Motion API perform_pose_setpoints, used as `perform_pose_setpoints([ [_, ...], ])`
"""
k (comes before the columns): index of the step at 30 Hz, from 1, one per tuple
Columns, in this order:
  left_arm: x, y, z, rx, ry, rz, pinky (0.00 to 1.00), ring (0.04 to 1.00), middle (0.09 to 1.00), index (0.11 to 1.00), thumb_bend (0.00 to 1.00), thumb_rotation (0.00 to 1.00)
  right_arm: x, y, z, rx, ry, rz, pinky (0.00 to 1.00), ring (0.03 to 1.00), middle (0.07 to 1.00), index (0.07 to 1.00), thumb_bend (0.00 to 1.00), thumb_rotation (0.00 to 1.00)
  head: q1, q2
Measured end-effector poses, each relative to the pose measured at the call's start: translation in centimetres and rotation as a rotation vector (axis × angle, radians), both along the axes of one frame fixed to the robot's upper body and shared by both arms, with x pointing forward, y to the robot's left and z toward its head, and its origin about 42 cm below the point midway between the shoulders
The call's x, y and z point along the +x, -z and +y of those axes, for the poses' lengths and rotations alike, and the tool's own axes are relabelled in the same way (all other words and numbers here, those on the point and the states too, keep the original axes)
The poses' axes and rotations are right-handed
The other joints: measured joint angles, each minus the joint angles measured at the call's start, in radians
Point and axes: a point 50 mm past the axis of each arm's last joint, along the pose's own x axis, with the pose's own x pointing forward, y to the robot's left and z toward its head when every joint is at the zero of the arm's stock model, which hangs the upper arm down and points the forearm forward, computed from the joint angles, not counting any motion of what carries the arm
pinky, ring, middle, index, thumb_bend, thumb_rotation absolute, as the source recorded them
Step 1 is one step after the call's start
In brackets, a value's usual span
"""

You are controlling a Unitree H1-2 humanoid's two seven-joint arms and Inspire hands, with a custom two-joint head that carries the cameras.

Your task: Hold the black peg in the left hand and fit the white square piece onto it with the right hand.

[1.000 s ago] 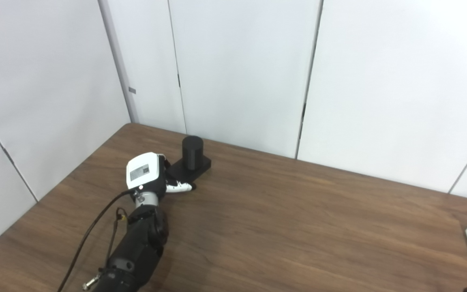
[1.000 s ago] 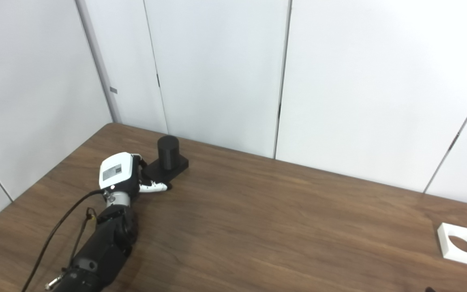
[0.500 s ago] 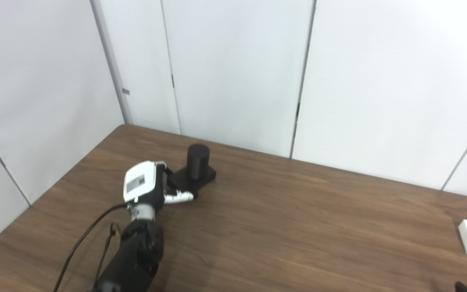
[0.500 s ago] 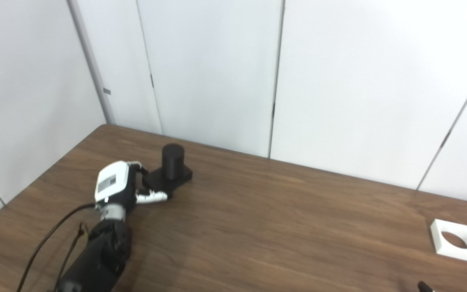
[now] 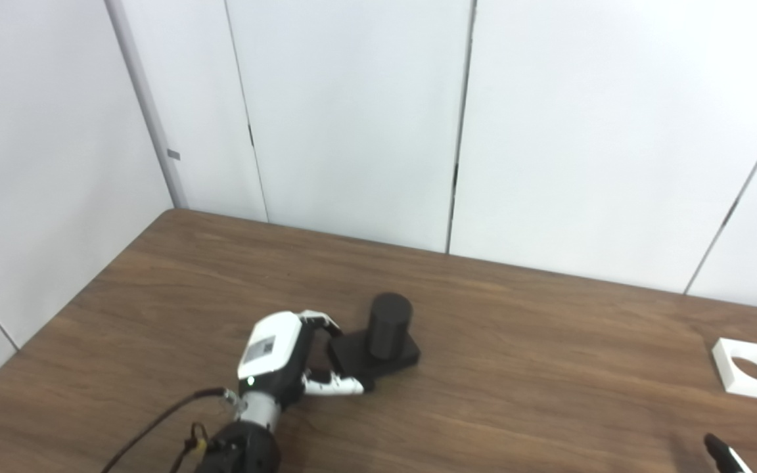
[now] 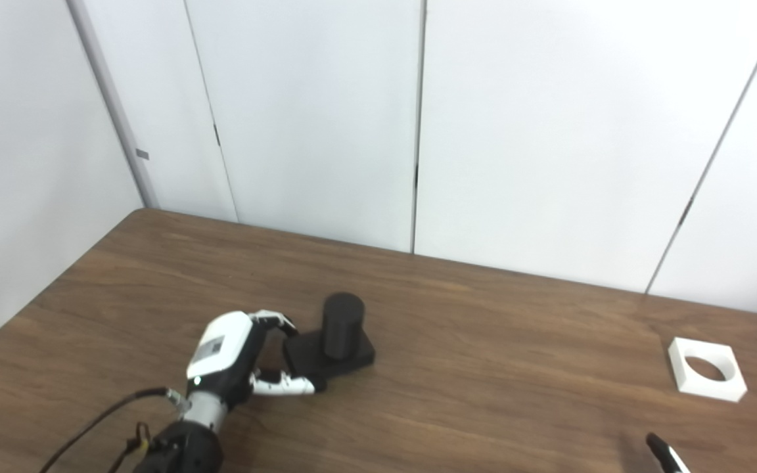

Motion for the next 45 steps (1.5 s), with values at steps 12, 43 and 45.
perform_pose_setpoints([
  [12, -4.0, 0.1, -3.4, -0.055, 0.219, 0.019, 0.68, 0.811, 0.788, 0.488, 0.51, 0.05, 0.2, -0.7, 1.0, -0.006, -0.024, 0.002, 1.0, 1.0, 0.948, 0.906, 0.38, 0.53, -0.13, 0.078],
  [43, -10.8, 3.4, -7.9, -0.061, 0.564, -0.001, 0.85, 0.843, 0.787, 0.488, 0.52, 0.05, 0.3, -0.7, 1.2, -0.022, 0.003, 0.022, 1.0, 1.0, 0.943, 0.898, 0.44, 0.59, -0.199, 0.087],
  [45, -10.8, 3.4, -8.0, -0.044, 0.561, -0.008, 0.83, 0.828, 0.775, 0.487, 0.52, 0.05, 0.3, -0.7, 1.2, -0.02, 0.003, 0.023, 1.0, 0.997, 0.941, 0.898, 0.44, 0.6, -0.203, 0.084],
])
